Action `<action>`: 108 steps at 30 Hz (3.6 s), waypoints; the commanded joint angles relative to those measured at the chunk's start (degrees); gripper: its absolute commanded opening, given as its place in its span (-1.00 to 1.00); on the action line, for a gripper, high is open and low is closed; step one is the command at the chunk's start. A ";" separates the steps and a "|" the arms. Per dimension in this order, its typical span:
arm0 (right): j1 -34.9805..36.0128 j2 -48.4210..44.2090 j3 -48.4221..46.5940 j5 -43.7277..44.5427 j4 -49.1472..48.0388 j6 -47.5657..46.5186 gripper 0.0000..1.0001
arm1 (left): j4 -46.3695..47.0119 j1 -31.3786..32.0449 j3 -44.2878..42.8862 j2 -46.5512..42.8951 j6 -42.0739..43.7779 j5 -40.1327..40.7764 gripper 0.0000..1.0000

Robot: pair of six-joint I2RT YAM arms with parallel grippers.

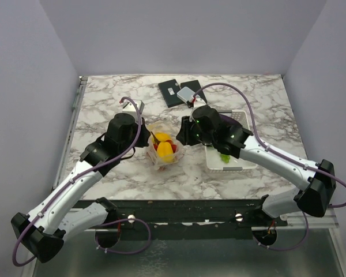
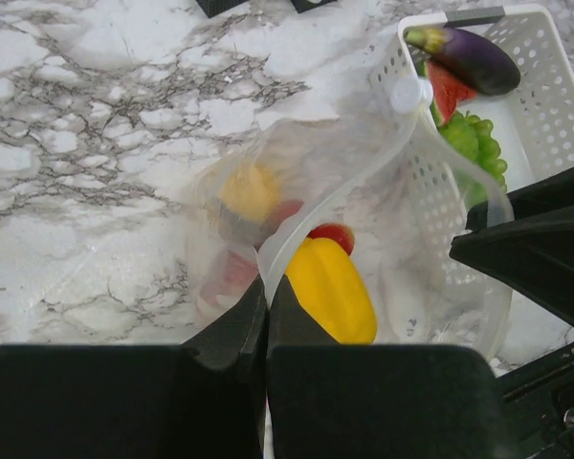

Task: Place the food in the zip-top bag and seal the zipper
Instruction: Adjust the zipper food storage bag at the center of the board, then pick up the fake fruit from the bin.

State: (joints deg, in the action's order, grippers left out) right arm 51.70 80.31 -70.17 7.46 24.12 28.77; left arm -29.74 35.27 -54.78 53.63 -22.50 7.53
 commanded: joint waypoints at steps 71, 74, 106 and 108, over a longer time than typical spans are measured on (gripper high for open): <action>-23.59 14.00 11.40 6.36 -3.07 -2.98 0.40 | 9.30 -0.02 5.24 -4.50 8.32 2.75 -1.00; -23.59 12.75 11.62 6.86 -2.45 -3.41 0.17 | 9.26 -0.02 5.30 -4.36 8.35 2.76 -1.00; -10.34 -14.92 4.25 -7.64 3.39 -7.05 -0.38 | 9.28 -0.02 5.30 -3.25 8.16 2.73 -1.00; -7.11 -14.65 3.09 -7.71 2.90 -7.21 -0.38 | 9.30 0.03 5.30 -3.31 8.12 2.70 -1.00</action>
State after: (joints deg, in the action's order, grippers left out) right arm 38.98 66.28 -64.51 2.07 27.07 23.00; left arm -21.89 35.27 -50.11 50.48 -14.90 9.82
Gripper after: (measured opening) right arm 0.660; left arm 0.003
